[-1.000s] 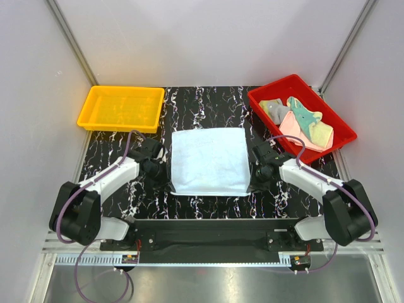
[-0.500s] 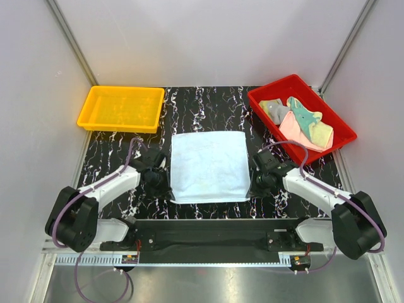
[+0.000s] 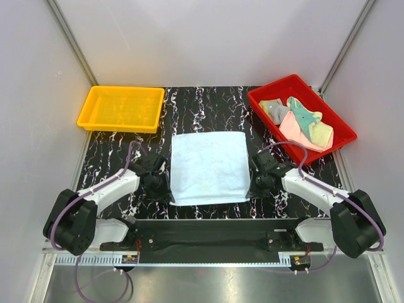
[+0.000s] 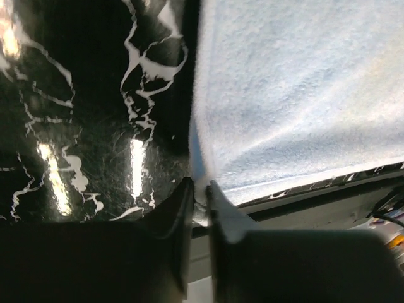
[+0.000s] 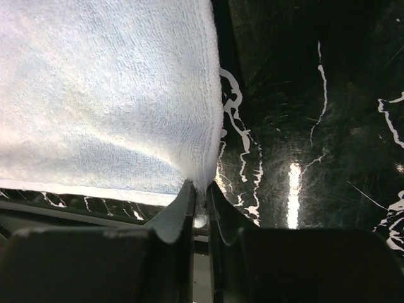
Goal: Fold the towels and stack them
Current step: Fold the towel
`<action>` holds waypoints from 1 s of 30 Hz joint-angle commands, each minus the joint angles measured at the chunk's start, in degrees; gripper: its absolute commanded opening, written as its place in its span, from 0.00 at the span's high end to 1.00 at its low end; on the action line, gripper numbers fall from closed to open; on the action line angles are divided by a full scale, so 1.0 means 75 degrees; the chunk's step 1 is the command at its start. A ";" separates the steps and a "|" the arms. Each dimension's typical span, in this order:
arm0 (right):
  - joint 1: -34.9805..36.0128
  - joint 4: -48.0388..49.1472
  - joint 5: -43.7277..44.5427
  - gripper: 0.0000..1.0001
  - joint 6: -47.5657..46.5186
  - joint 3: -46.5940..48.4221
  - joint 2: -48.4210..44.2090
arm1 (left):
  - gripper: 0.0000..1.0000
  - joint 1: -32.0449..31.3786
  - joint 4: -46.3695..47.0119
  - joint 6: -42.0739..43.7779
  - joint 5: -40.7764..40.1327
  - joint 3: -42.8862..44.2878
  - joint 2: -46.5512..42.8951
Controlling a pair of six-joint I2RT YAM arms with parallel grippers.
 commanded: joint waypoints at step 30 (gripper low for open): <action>-0.2334 -0.2377 -0.1233 0.58 -0.7859 1.0826 0.8211 | 0.47 0.1250 -0.0680 0.6815 -0.1857 0.9052 0.6448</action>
